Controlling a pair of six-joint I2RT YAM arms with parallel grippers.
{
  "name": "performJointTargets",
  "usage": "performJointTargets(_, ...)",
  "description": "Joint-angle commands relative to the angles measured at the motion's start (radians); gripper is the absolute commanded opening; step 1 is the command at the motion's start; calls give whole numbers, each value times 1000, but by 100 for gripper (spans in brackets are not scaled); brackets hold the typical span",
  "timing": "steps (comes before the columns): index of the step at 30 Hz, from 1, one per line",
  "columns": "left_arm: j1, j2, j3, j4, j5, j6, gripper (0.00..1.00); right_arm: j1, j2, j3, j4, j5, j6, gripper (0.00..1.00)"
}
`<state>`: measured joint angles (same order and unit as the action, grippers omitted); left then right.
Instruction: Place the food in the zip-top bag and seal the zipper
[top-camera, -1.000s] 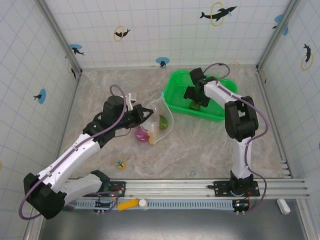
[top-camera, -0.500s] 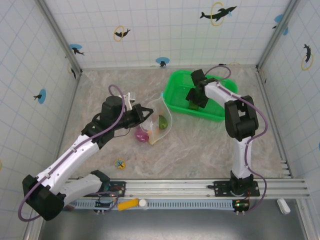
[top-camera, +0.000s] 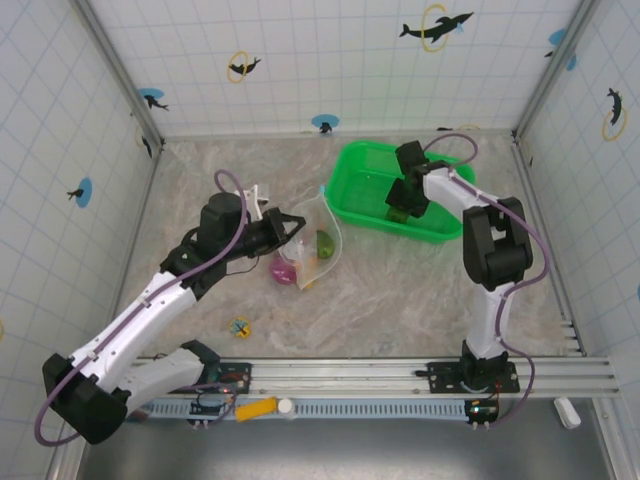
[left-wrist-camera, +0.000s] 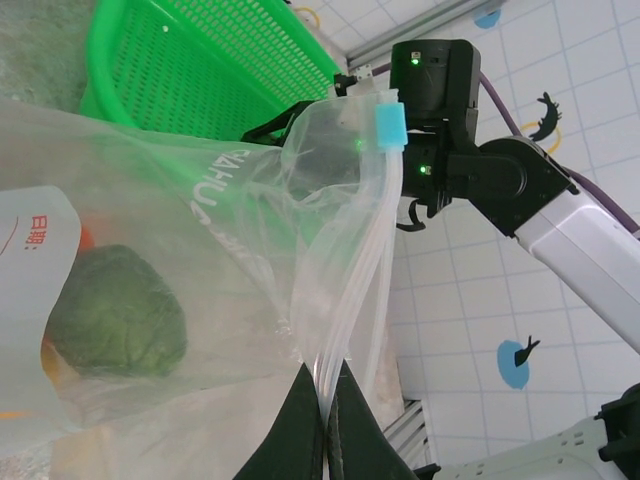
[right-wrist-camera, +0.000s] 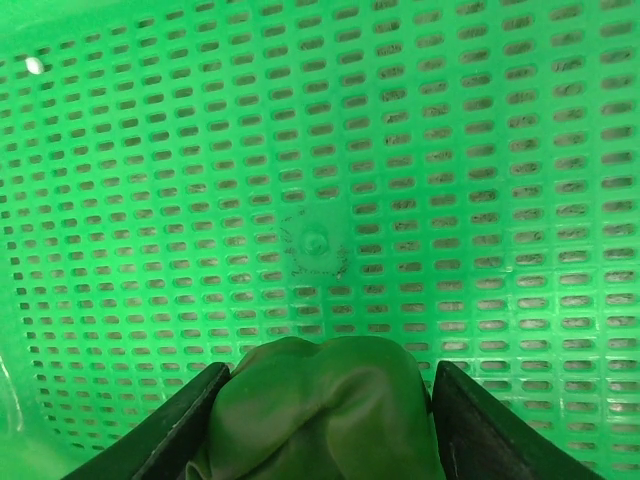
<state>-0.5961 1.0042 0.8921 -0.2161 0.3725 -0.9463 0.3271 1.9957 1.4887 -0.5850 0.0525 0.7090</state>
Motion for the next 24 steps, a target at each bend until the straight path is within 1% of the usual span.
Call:
performJointTargets(1, -4, -25, -10, -9, -20, -10, 0, 0, -63, -12, -3, 39, -32, 53)
performJointTargets(4, -4, -24, 3, -18, -26, -10, 0, -5, -120, -13, 7, 56, -53, 53)
performJointTargets(7, -5, -18, 24, -32, -31, -9, 0, -6, -224, -44, 56, 61, -84, 53)
performJointTargets(9, -5, -13, 33, -32, -28, -14, 0, -5, -300, -75, 99, 43, -106, 52)
performJointTargets(11, -4, -10, 39, -31, -29, -21, 0, -4, -379, -110, 143, -9, -122, 52)
performJointTargets(15, -4, -6, 47, -19, -37, -42, 0, 16, -558, -212, 281, -183, -132, 52)
performJointTargets(17, -5, -3, 52, -14, -41, -53, 0, 47, -647, -274, 380, -254, -125, 51)
performJointTargets(19, -4, 5, 59, -5, -41, -67, 0, 109, -731, -325, 468, -292, -123, 51)
performJointTargets(22, -4, 16, 75, 0, -46, -81, 0, 218, -804, -352, 544, -299, -127, 51)
performJointTargets(24, -5, 19, 76, 1, -59, -87, 0, 302, -820, -344, 559, -292, -141, 51)
